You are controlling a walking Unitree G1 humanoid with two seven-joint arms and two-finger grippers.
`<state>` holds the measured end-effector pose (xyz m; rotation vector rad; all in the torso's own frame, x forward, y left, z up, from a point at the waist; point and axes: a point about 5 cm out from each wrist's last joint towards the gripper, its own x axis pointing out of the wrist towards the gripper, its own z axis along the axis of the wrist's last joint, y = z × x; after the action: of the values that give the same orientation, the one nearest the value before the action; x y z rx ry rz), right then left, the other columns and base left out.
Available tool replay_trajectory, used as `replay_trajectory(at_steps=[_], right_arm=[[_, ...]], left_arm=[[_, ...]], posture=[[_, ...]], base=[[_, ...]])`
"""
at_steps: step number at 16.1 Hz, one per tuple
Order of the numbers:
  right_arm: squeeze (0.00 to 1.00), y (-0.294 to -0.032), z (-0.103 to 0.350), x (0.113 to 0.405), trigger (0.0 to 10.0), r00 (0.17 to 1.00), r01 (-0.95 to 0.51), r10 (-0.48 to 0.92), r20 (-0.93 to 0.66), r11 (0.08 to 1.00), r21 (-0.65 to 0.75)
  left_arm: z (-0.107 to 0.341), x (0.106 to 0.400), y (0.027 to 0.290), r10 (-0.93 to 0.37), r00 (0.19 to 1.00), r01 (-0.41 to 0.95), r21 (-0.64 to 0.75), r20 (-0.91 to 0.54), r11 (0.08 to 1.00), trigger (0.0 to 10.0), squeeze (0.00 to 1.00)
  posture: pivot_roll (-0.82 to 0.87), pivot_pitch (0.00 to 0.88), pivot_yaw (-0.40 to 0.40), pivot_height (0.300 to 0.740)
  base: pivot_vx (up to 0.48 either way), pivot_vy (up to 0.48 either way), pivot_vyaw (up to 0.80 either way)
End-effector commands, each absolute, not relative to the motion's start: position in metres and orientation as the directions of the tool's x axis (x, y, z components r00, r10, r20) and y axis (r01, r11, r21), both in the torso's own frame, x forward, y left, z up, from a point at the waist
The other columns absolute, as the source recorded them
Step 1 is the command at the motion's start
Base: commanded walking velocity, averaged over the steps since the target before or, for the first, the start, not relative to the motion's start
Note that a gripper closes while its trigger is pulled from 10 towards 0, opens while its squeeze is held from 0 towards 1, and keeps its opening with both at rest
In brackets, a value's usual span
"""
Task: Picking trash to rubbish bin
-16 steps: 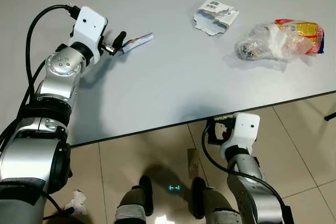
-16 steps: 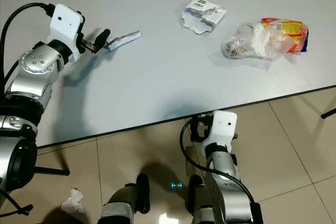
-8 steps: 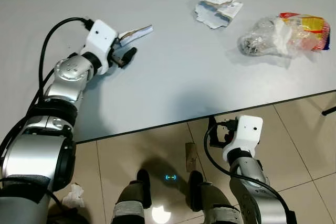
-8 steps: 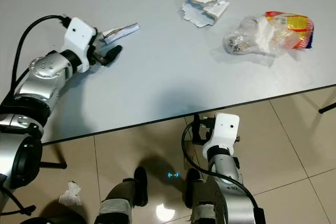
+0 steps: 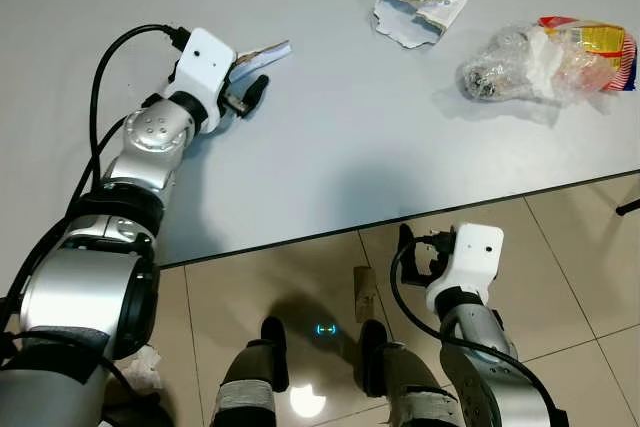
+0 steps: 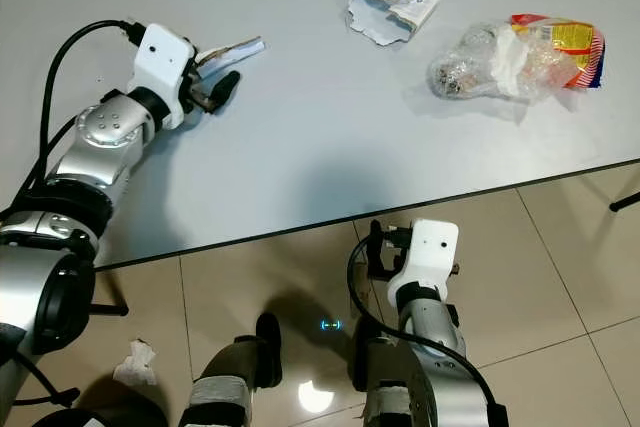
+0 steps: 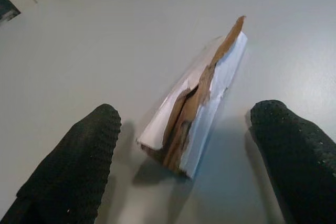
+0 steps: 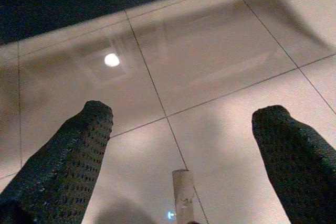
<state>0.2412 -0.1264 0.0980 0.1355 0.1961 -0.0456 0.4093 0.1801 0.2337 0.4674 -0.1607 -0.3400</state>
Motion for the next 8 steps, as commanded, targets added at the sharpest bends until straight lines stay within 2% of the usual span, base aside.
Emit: replay_trajectory(at_steps=[1, 8], right_arm=[[0.00, -0.119, 0.096, 0.235, 10.0, 0.976, 0.060, -0.023, -0.217, 0.985, 0.164], [0.00, -0.120, 0.096, 0.225, 10.0, 0.973, 0.072, -0.033, -0.229, 0.984, 0.165]], left_arm=[[0.216, 0.409, 0.177, -0.342, 0.940, 0.296, 0.470, 0.013, 0.832, 10.0, 0.00], [0.198, 0.411, 0.149, -0.275, 0.961, 0.244, 0.527, -0.021, 0.814, 10.0, 0.00]], posture=[[-0.05, 0.414, 0.039, 0.740], [-0.08, 0.432, 0.038, 0.740]], base=[[0.000, 0.000, 0.00], [0.000, 0.000, 0.00]])
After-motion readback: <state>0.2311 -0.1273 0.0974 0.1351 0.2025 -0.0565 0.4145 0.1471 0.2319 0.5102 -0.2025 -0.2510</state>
